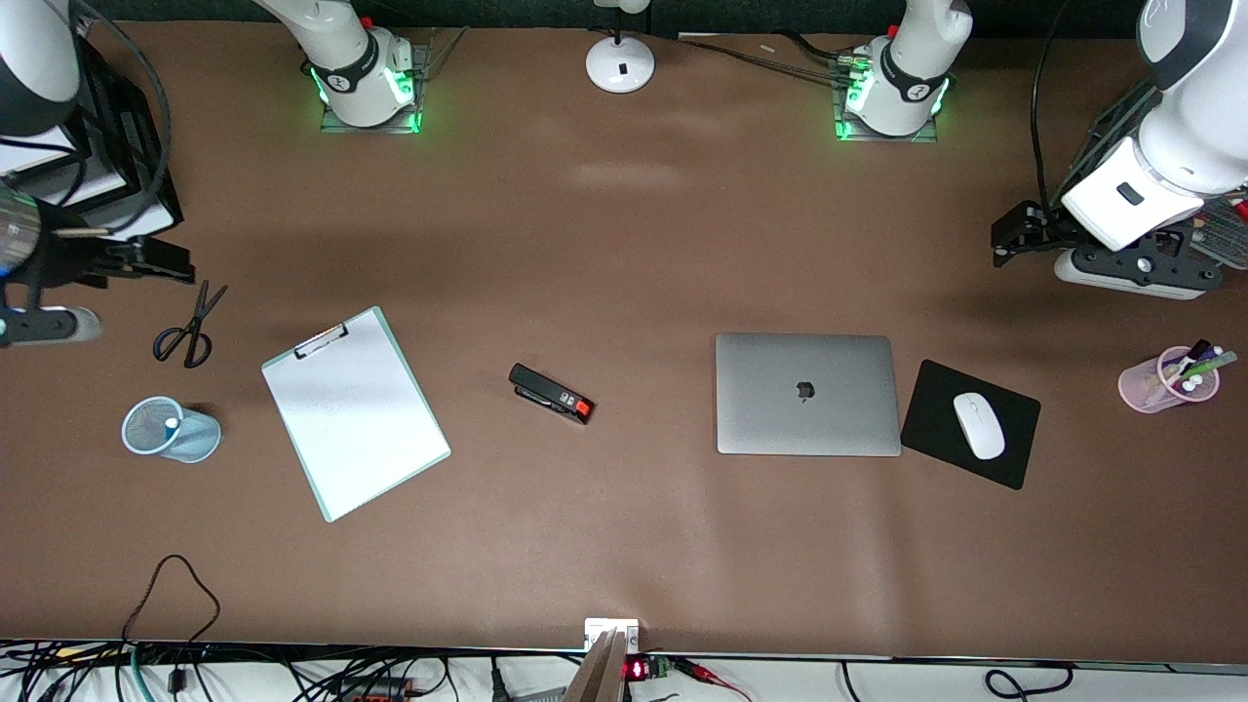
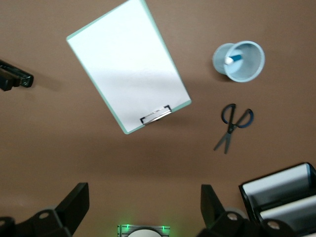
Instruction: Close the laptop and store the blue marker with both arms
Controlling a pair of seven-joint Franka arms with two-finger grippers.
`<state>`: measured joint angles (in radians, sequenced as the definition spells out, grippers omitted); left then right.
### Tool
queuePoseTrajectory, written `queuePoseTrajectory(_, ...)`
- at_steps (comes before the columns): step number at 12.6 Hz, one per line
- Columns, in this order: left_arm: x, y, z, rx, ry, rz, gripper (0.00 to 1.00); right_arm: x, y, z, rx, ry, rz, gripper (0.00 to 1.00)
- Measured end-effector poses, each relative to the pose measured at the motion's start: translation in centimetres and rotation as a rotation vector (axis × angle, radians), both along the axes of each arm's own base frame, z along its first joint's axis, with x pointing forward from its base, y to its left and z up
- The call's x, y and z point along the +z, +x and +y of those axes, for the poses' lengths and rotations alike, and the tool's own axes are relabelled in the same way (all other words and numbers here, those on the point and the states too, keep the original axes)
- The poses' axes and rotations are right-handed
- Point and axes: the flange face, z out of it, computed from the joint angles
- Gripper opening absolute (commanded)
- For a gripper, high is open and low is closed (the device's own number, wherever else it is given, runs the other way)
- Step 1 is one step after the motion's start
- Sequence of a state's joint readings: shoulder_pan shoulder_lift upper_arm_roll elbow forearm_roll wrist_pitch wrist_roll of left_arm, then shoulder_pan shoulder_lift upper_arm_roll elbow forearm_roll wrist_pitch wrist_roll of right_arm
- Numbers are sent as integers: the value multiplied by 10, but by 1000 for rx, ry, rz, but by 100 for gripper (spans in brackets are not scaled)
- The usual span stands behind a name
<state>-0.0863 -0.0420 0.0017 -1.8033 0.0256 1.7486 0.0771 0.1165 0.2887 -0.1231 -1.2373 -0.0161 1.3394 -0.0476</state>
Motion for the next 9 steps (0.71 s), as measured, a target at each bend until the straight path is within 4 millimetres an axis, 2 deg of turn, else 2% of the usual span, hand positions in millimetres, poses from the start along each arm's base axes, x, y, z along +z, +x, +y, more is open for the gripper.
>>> queuePoseTrajectory(2,0,0,0,0,0,0,100,8,-8,-35,-55,2,-23,100)
queuePoseTrajectory(4,0,0,0,0,0,0,100,12,-14,-57,-86,5,-63,100)
queuePoseTrajectory(6,0,0,0,0,0,0,100,12,-21,-59,-87,10,-105,100)
queuePoseTrajectory(9,0,0,0,0,0,0,100,15,-37,-52,-75,18,-116,100)
